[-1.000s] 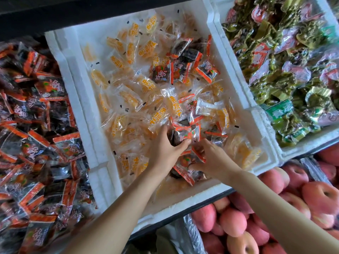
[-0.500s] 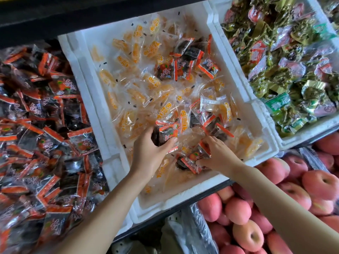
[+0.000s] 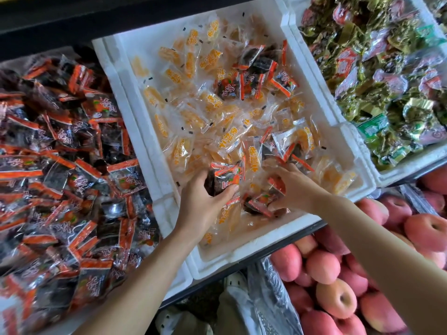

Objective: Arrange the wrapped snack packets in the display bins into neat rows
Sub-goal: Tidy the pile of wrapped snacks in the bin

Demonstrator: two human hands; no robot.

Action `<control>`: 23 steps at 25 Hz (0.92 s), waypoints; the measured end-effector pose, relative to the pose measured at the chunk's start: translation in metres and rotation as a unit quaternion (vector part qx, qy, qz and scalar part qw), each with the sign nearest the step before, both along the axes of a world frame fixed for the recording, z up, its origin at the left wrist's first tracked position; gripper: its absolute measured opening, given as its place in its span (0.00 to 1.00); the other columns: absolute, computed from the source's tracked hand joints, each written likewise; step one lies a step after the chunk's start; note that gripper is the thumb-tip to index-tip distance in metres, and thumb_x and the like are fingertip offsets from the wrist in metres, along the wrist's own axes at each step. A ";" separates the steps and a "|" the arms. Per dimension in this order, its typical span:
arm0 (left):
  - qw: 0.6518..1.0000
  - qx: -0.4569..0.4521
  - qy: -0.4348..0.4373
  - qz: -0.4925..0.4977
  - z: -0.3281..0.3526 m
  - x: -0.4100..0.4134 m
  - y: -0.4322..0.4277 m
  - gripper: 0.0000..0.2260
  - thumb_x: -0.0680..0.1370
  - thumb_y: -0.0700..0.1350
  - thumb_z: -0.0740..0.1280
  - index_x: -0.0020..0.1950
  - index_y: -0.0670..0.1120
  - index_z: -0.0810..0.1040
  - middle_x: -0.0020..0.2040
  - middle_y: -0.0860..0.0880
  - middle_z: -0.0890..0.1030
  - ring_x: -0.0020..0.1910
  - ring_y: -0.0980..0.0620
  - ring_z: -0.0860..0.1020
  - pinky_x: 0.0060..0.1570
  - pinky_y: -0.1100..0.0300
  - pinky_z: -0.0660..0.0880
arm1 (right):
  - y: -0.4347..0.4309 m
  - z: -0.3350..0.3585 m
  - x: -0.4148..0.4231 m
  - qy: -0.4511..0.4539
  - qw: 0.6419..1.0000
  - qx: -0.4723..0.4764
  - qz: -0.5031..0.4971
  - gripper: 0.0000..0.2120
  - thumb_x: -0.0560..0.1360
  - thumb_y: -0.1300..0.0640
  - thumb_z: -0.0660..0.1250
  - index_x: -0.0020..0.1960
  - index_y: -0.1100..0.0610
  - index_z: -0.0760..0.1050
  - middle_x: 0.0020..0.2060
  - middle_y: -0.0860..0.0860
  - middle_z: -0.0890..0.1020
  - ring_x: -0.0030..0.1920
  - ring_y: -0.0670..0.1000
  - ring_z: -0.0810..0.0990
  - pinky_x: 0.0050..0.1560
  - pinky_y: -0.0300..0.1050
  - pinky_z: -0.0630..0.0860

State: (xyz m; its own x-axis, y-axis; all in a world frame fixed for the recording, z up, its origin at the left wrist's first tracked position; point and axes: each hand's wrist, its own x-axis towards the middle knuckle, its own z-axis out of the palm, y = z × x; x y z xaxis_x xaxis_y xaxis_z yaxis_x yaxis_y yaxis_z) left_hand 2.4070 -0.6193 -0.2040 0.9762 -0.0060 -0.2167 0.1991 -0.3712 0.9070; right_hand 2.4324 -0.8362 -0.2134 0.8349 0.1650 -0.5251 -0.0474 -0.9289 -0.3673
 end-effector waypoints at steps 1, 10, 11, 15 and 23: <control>1.000 -0.002 -0.001 0.000 -0.001 -0.001 0.001 0.09 0.71 0.45 0.74 0.45 0.55 0.76 0.43 0.52 0.83 0.44 0.54 0.81 0.45 0.61 0.76 | 0.000 0.001 -0.001 -0.009 1.000 0.006 -0.007 0.38 0.64 0.53 0.77 0.70 0.51 0.65 0.59 0.50 0.69 0.58 0.53 0.73 0.58 0.42 0.68; 0.999 -0.026 -0.021 -0.006 0.029 -0.006 0.041 0.10 0.71 0.44 0.74 0.49 0.54 0.77 0.45 0.56 0.82 0.44 0.61 0.80 0.43 0.71 0.73 | 0.028 0.023 -0.017 -0.080 0.995 0.030 -0.047 0.14 0.69 0.54 0.74 0.52 0.52 0.75 0.38 0.44 0.77 0.43 0.51 0.79 0.36 0.35 0.68; 0.999 -0.027 -0.032 -0.001 0.034 -0.008 0.054 0.11 0.71 0.44 0.74 0.49 0.54 0.77 0.45 0.57 0.82 0.44 0.63 0.80 0.43 0.72 0.73 | 0.042 0.030 -0.016 -0.113 0.989 0.059 -0.070 0.11 0.69 0.54 0.74 0.48 0.52 0.74 0.36 0.43 0.76 0.39 0.48 0.77 0.34 0.31 0.67; 0.996 -0.006 -0.067 0.052 0.052 -0.026 0.124 0.12 0.71 0.46 0.74 0.50 0.58 0.76 0.45 0.63 0.82 0.47 0.67 0.79 0.48 0.72 0.72 | 0.127 0.057 -0.017 -0.159 0.961 0.188 -0.122 0.12 0.72 0.55 0.71 0.50 0.53 0.69 0.35 0.40 0.74 0.32 0.36 0.75 0.29 0.27 0.67; 0.988 0.070 0.049 0.127 0.019 -0.073 0.259 0.39 0.62 0.71 0.70 0.64 0.47 0.74 0.57 0.51 0.81 0.58 0.52 0.78 0.60 0.54 0.73 | 0.268 0.016 -0.026 -0.081 0.974 0.212 -0.015 0.22 0.73 0.51 0.70 0.64 0.55 0.68 0.45 0.54 0.81 0.45 0.54 0.78 0.40 0.42 0.65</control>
